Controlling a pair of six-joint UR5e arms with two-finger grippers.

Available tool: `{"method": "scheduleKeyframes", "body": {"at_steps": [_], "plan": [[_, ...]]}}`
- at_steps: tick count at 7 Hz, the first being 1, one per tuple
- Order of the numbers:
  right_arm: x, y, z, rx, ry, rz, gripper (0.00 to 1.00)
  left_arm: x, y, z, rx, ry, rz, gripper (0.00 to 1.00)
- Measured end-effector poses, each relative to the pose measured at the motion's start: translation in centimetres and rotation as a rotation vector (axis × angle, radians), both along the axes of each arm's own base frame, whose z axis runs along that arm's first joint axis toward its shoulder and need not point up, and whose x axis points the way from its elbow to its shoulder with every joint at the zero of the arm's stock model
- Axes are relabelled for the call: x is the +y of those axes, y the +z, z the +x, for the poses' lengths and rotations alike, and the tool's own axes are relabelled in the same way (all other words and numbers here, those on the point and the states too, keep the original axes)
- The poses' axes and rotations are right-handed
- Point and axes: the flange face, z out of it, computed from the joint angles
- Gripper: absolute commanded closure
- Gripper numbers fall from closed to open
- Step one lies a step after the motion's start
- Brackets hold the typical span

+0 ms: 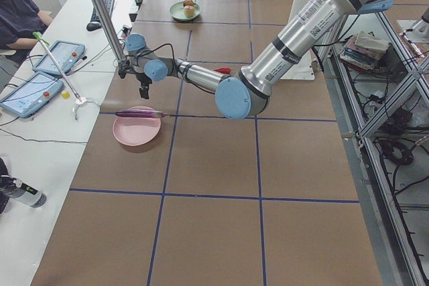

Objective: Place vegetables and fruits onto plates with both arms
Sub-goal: 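Carry the eggplant with the left gripper onto the pink plate, then lower the left gripper onto the red chili pepper and grasp it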

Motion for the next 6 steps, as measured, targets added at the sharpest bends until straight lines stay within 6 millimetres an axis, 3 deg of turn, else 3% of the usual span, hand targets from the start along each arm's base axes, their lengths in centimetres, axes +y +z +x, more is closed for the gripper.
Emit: {"method": "scheduleKeyframes", "body": {"at_steps": [1,4,5,6], "plan": [[0.0,0.1,-0.1,0.0,-0.001,-0.002,0.0,5.1,-2.8,3.6,0.031,-0.015,-0.045,0.0],[0.0,0.3,-0.1,0.0,-0.003,-0.007,0.0,21.4,-11.7,17.0,-0.04,-0.05,-0.157,0.0],[0.0,0.3,-0.1,0.0,-0.003,-0.008,0.0,25.7,-13.3,20.5,-0.065,-0.051,-0.169,0.0],[0.0,0.4,-0.1,0.0,-0.003,-0.008,0.0,28.8,-13.2,23.1,-0.091,-0.039,-0.166,0.02]]}}
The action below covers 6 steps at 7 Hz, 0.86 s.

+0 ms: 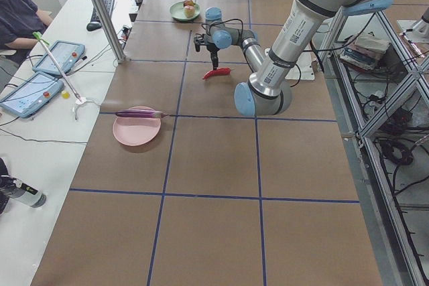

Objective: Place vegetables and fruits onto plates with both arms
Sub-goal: 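Lower the left gripper onto the red chili pepper and grasp it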

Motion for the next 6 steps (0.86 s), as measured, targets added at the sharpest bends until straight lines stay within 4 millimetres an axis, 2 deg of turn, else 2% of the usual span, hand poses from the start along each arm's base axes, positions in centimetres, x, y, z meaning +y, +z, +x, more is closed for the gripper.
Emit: {"method": "scheduleKeyframes", "body": {"at_steps": [1,2,4,5,6], "plan": [[0.0,0.0,0.0,0.0,0.0,0.0,0.0,2.0,0.8,1.5,-0.02,0.017,0.0,0.42],[0.0,0.0,0.0,0.0,-0.001,0.0,0.0,3.1,1.4,2.3,-0.034,0.026,0.002,0.98],[0.0,0.0,0.0,0.0,-0.001,0.0,0.0,3.7,1.4,2.4,-0.034,0.027,0.015,1.0],[0.0,0.0,0.0,0.0,-0.001,0.0,0.0,3.3,1.2,1.9,-0.029,0.02,0.018,1.0],[0.0,0.0,0.0,0.0,-0.001,0.0,0.0,2.0,0.9,0.7,-0.022,-0.001,0.022,1.0]]}}
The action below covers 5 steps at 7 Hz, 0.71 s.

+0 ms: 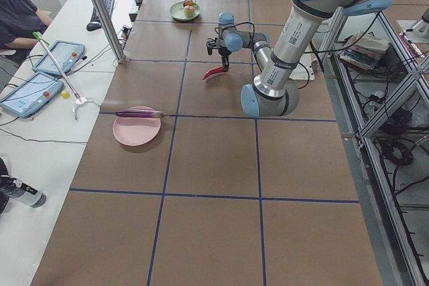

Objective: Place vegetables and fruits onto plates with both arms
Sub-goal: 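Lower the left gripper onto the red chili pepper and grasp it, then carry the chili pepper with the left gripper onto the pink plate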

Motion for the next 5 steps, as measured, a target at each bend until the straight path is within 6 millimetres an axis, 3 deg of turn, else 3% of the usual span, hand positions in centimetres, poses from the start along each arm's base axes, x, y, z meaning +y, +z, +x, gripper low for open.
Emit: {"method": "scheduleKeyframes", "body": {"at_steps": [1,3,5], "plan": [[0.0,0.0,0.0,0.0,0.0,0.0,0.0,-2.8,-0.1,-2.5,0.008,-0.031,0.008,1.0],[0.0,0.0,0.0,0.0,-0.001,-0.001,0.0,-11.7,2.5,-11.2,-0.013,-0.043,0.067,1.0],[0.0,0.0,0.0,0.0,-0.001,0.0,0.0,-22.3,8.6,-21.7,-0.098,0.021,0.159,1.0]]}}
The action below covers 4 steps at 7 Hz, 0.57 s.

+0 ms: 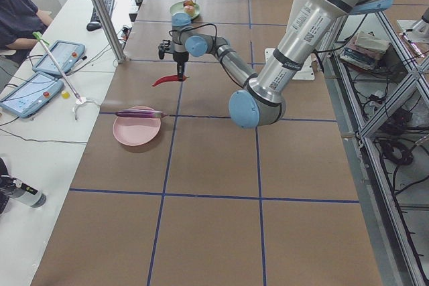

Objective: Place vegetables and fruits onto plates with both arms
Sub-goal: 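Carry the chili pepper with the left gripper onto the pink plate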

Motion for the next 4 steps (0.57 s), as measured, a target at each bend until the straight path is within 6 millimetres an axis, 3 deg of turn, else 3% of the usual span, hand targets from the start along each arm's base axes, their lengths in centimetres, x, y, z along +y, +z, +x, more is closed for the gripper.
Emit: {"method": "scheduleKeyframes", "body": {"at_steps": [2,3,4], "plan": [[0.0,0.0,-0.1,0.0,-0.003,0.001,0.0,-8.0,8.1,-7.7,-0.091,0.055,0.033,1.0],[-0.1,-0.1,-0.3,0.0,-0.006,0.002,0.0,-10.3,12.0,-9.5,-0.107,0.065,0.051,0.01],[-0.1,-0.1,-0.4,-0.001,-0.009,0.003,0.0,-11.5,14.4,-10.3,-0.109,0.064,0.065,0.0]]}}
